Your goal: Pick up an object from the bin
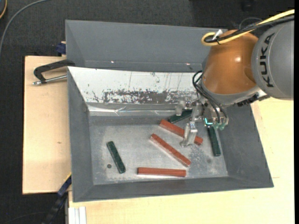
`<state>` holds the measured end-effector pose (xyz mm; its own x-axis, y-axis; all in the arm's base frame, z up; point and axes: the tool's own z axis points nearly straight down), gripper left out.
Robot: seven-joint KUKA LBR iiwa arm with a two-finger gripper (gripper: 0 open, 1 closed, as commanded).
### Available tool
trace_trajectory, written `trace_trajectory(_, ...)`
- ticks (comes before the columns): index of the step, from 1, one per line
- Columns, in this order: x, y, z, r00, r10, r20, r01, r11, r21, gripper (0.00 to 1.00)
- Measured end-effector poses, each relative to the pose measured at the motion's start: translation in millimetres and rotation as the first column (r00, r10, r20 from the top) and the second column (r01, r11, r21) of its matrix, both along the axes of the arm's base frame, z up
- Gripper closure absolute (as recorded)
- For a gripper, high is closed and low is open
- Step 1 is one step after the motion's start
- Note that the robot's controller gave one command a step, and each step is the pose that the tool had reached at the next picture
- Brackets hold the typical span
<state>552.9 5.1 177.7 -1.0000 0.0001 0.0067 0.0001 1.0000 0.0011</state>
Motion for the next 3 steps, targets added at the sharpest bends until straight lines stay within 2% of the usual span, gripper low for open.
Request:
trace_trajectory(1, -14.7, 3.5, -106.3, 0.978, -0.21, 0.012, 0.21, 0.978, 0.002, 0.0)
trace_trajectory(2, -11.6, 3.4, -103.0, 0.978, -0.21, 0.022, 0.21, 0.978, 0.004, 1.0)
trace_trajectory(3, -15.2, 3.5, -106.5, 0.978, -0.209, 0.01, 0.209, 0.978, 0.001, 0.0)
